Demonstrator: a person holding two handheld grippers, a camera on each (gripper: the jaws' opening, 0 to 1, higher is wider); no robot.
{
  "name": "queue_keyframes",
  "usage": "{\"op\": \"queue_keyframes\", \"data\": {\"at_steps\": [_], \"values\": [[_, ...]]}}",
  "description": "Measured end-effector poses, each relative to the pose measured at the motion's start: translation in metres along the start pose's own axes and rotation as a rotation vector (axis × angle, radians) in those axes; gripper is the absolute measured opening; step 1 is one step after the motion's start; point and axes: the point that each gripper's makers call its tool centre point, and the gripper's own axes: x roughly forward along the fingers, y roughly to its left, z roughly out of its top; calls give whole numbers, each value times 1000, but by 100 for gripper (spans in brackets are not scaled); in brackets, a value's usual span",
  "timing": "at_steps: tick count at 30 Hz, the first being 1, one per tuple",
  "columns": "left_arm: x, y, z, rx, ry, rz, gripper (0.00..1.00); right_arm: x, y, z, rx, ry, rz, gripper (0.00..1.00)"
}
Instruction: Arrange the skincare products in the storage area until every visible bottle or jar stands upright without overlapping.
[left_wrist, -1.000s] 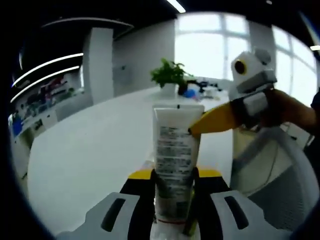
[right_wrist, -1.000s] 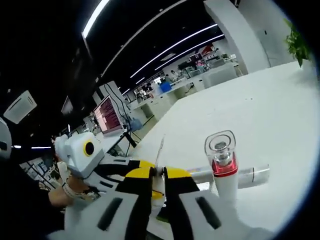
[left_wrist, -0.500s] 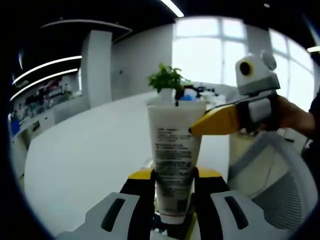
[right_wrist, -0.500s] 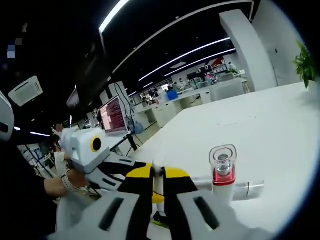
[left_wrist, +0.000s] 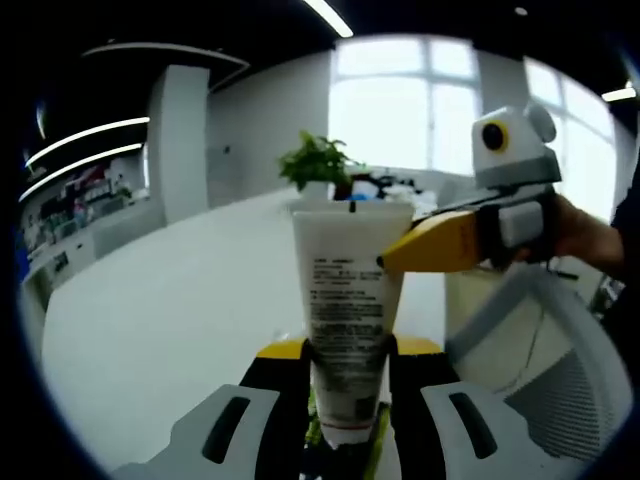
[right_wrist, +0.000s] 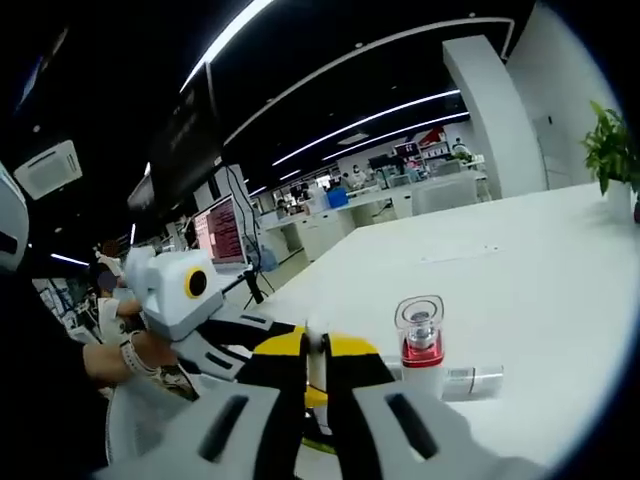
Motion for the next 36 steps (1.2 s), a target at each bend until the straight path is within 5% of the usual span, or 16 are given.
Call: {"op": "queue_keyframes", "data": {"at_steps": [15,36], "values": [[29,-28,15,45,1,-88,26,-34,-20,4,-8,-31,-82,5],[46,-40,-12,96,74,-128,26,-38,-23,-24,2,37,-130,5]]}}
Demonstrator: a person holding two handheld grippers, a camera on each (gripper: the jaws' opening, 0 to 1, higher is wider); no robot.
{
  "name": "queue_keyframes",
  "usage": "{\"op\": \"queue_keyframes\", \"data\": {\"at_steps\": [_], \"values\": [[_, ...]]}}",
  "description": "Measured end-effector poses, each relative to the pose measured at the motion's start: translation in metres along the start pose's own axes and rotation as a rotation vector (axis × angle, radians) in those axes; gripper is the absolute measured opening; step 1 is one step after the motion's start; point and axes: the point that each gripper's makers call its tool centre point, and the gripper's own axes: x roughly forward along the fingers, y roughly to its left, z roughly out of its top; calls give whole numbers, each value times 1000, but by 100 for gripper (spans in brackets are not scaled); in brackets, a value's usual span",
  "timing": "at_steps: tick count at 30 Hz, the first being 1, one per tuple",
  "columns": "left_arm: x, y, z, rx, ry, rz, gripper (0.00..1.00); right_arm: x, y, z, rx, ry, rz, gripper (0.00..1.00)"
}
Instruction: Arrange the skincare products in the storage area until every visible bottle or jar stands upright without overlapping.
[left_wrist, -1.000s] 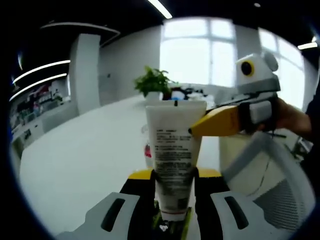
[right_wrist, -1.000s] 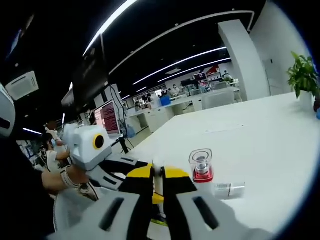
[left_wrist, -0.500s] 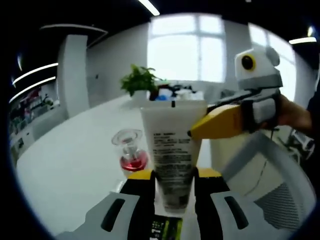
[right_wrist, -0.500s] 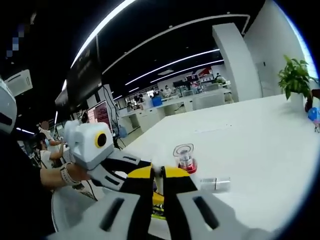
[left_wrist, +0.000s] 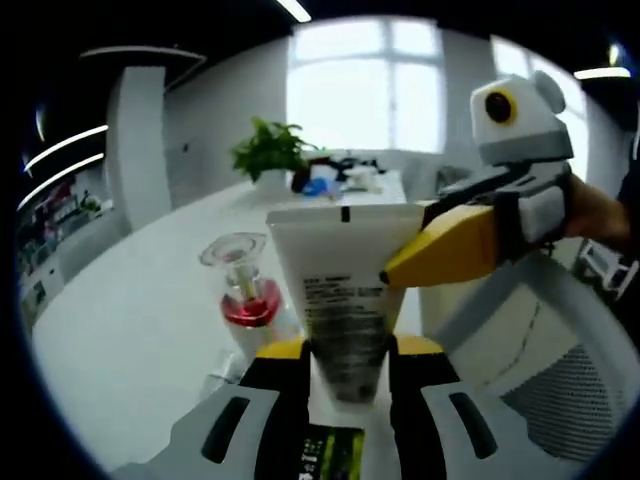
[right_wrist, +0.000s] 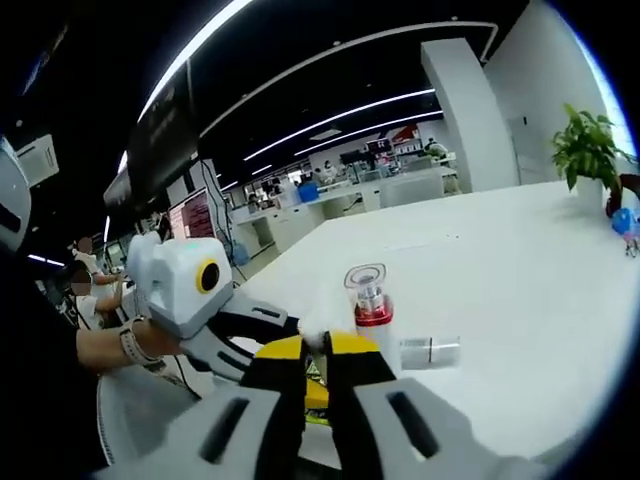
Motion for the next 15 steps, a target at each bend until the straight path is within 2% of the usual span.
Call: {"op": "queue_keyframes", "data": {"at_steps": [7,13,15], "values": [[-1,3,-5,16,20,2,27,4,2,-4,17,3,-8,6],[-2,4,-6,30,26,-6,28,5,4,-3,-4,-3,-10,7],[-2,4,-7,37,28,-6,28,7,3,-3,30,8,-12,7]]}}
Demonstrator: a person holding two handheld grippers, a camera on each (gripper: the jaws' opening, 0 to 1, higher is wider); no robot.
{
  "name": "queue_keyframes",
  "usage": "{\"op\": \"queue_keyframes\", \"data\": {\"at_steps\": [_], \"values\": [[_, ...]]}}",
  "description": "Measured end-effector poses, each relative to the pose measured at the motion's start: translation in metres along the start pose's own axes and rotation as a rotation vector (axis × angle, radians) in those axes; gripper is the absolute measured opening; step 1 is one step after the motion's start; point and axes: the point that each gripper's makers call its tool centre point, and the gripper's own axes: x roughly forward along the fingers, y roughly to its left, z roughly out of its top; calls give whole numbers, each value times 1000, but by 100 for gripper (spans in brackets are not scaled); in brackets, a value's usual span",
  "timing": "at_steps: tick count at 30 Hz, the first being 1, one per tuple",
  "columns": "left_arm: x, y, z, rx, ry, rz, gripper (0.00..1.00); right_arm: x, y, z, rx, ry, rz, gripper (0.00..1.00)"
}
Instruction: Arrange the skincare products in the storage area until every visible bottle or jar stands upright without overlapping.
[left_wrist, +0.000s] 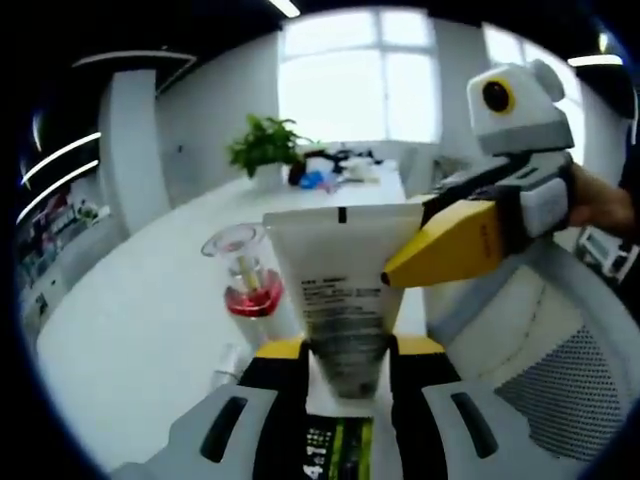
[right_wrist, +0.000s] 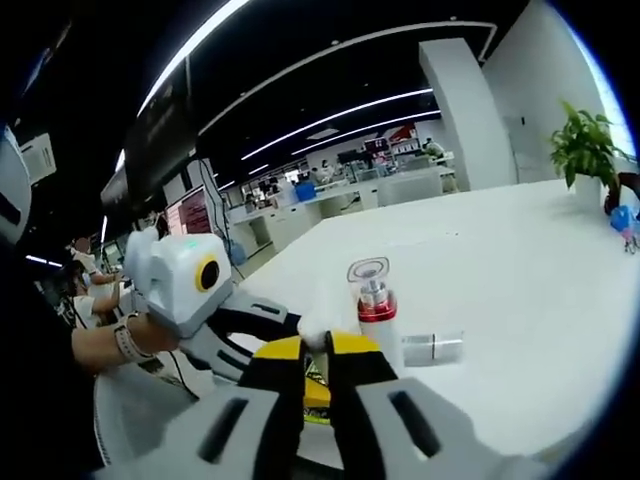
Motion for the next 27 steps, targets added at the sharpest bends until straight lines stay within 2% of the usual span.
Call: {"op": "queue_keyframes", "data": {"at_steps": [1,3,4,10,15,17,21,24,27], "values": [[0,0,-1,11,8,5,28,1,1,0,0,7,5,8],[-2,2,-4,124,34,15,29,2,0,0,-14,13,-5,8],[-2,2,-6,144,38,25,29,2,-1,0,-22,14,-6,8],[-4,1,-5,105,32,18,29,1,0,-2,-46,50,3,10],[-6,4,-4,79,25,25,30,2,-3,-6,-71,81,1,21],[-6,4,-4,79,26,23,31,2,-4,-6,-75,83,-1,19],[-11,6,-9,82,51,34,31,1,-9,-12,-91,118,-11,20],[-14,6,-20,100,106,18,31,2,-11,-18,-81,135,-11,20],[-16,4,-23,96,123,9,30,4,-14,-27,-92,173,-21,20]]}}
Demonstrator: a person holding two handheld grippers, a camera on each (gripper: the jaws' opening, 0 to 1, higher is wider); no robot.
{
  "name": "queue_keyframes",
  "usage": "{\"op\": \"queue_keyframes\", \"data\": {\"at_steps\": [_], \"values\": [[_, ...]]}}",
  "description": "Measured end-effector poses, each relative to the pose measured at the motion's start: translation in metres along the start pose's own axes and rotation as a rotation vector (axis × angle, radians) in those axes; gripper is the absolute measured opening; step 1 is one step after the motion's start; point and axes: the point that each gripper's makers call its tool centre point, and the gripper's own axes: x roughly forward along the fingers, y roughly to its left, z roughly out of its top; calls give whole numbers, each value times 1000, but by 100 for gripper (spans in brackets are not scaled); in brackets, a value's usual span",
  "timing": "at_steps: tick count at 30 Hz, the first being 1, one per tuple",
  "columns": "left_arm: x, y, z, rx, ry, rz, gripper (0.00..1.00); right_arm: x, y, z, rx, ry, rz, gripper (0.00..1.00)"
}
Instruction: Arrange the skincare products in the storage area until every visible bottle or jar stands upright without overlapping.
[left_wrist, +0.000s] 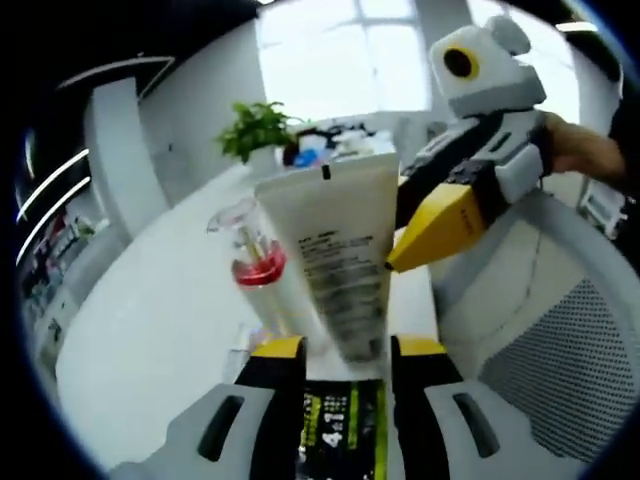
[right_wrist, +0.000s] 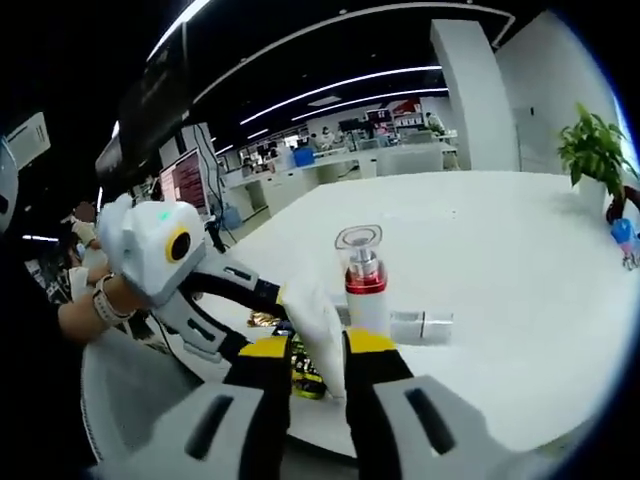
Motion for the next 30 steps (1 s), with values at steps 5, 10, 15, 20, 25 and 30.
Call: {"op": "queue_keyframes", "data": {"at_steps": [5,10,15,20,25,30], "values": [[-7,-6,8,-25,-39,-39,31,4,-2,-11,-23,61,-7,20],[-6,-13,3,-23,-19,-68,27,10,-2,-21,-81,125,-15,21],[-2,-18,3,-26,-17,-82,29,16,1,-31,-101,179,-4,20],[2,-24,2,-15,-14,-103,28,18,2,-37,-116,211,6,23],[3,-21,-2,-11,7,-90,28,20,6,-43,-124,241,32,21],[4,-17,-6,-1,19,-74,30,23,10,-44,-118,243,57,18]]}}
